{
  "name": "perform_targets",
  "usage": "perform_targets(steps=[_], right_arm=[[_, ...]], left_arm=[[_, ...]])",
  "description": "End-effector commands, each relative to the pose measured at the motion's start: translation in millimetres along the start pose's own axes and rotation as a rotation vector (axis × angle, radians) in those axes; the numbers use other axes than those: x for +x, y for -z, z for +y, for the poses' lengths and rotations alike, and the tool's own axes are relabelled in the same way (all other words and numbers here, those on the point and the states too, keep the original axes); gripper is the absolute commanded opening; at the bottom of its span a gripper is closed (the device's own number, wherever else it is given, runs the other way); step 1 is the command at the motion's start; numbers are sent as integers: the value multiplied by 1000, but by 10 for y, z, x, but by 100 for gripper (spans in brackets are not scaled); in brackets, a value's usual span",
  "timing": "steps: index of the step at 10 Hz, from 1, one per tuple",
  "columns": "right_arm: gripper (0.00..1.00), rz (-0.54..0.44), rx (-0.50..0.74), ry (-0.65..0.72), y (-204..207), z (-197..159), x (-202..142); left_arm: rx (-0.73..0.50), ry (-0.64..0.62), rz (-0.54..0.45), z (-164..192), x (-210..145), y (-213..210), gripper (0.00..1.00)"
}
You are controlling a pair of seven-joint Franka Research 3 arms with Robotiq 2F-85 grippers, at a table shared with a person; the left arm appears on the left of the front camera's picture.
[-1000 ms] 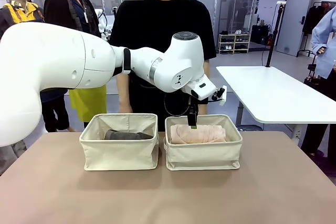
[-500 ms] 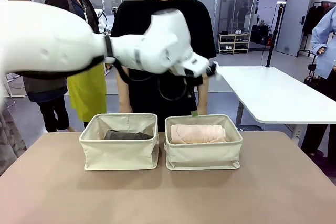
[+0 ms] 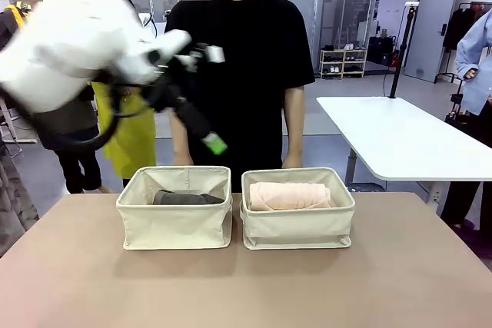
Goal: Divide the towels into two baskets.
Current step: Pick up one hotel-folded towel from the bottom of the table and place it in the Fabric basket indicated by the person.
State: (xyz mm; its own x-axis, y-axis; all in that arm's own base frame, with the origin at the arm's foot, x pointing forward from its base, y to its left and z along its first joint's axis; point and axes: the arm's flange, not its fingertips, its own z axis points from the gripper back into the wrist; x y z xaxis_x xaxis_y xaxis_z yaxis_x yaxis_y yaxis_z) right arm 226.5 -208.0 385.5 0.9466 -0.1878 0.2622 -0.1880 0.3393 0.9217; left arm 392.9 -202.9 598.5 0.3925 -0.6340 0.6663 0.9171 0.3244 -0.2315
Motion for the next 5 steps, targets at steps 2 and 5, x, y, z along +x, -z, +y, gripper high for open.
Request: perform_targets(steps=[2,5], right_arm=[[100,-7,9,-13,-4,32,-5],[100,-7,9,-13,-4,32,-5]], left_arm=[[43,-186,-170,-165,-1256,-762,95],[214,-451,-313,-357,-2491,-1159,95]])
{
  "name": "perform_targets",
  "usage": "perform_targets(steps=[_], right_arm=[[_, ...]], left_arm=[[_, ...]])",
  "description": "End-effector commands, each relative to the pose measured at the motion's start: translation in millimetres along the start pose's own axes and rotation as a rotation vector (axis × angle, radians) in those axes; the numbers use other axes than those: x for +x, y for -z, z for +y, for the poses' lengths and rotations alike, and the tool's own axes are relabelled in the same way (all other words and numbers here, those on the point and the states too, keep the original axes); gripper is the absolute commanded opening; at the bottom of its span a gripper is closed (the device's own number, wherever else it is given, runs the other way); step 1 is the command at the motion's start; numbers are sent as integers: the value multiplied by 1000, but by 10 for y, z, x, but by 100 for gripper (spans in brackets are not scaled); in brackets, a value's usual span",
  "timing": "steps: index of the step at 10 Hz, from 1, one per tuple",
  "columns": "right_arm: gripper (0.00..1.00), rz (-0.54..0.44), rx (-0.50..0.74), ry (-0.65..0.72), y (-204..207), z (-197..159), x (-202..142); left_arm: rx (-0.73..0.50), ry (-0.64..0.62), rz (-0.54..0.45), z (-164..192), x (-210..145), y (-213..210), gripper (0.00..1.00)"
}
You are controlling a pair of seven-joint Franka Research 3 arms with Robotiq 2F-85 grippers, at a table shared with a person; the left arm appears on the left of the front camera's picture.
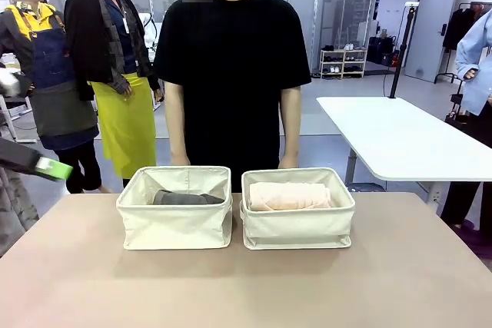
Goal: Divide the towels into two baskets.
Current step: Pick up one hotel-folded towel from the bottom of the table and place it in the Fabric basket indicated by the person.
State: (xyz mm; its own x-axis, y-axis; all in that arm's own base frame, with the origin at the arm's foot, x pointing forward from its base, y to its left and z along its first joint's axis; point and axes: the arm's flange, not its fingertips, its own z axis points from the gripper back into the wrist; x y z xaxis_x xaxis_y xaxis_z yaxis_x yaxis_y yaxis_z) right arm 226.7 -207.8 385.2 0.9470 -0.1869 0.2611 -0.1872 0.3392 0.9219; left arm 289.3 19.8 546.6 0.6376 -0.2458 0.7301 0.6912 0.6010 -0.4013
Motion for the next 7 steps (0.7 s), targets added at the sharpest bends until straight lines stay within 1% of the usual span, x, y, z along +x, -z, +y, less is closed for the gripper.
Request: perform_targets(steps=[1,2,3,4,5,6,7], right_arm=[[100,-8,10,-14,-7,34,-6],[100,-8,10,-14,-7,34,-6],[100,-8,10,-14,-7,34,-6],[100,-8,10,-14,-7,34,-6],[100,-8,10,-14,-7,34,-6],[100,-8,10,-14,-7,34,-6],[100,-8,10,-14,-7,34,-6]], left_arm=[[99,-101,-87,-57,-632,-162,95],[118,-149,-92,-3,-843,-283,95],[147,-199,-36,58,-1027,-394,95],[183,-231,-71,113,-1185,-534,95],[212,-268,-71,148,-1319,-687,95],[273,-328,-55,152,-1453,-869,95],[331,-359,-19,155,-1530,-1026,95]])
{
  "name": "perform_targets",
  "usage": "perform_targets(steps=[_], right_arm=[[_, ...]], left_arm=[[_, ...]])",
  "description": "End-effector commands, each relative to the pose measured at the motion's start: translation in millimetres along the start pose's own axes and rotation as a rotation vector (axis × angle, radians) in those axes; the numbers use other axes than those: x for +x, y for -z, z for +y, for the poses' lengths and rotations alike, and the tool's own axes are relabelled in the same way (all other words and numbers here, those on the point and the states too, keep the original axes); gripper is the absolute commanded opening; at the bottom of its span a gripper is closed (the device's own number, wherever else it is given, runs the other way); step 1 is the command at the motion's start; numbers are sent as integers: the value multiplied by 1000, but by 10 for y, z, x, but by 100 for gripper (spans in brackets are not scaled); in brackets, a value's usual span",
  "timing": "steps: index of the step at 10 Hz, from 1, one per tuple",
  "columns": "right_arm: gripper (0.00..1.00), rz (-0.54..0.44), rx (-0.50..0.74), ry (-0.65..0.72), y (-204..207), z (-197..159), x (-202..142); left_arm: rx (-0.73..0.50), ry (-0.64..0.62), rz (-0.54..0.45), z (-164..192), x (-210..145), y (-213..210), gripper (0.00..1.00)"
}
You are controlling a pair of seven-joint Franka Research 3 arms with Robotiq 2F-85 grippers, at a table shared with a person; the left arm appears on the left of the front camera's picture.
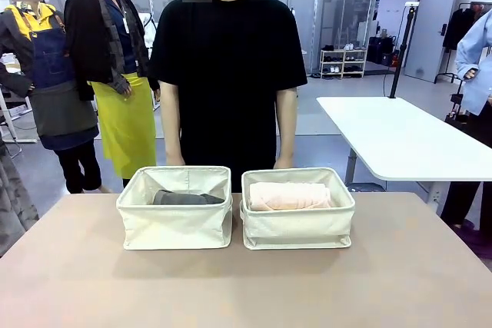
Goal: Divide the towels into two baskets.
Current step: Pick up one hotel-folded towel from the bottom of the table and place it in the Fabric basket indicated by the person.
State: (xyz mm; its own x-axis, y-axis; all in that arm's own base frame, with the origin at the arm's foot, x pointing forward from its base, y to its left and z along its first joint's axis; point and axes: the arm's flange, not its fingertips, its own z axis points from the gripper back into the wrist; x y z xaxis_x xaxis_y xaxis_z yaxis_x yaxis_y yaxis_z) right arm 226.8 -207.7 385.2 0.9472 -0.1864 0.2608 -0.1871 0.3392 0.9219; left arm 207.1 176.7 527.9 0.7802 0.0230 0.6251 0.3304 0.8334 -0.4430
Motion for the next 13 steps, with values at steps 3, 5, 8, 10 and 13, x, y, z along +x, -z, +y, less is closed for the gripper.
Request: perform_targets(steps=[3,5,8,10,13], right_arm=[[100,-8,10,-14,-8,34,-7],[100,-8,10,-14,-8,34,-7],[100,-8,10,-14,-8,34,-7],[100,-8,10,-14,-8,34,-7],[100,-8,10,-14,-8,34,-7]], left_arm=[[52,-8,19,53,-124,-131,95],[52,-8,19,53,-124,-131,95],[52,-8,19,53,-124,-131,95],[52,-8,19,53,-124,-131,95],[52,-8,19,53,-124,-131,95]])
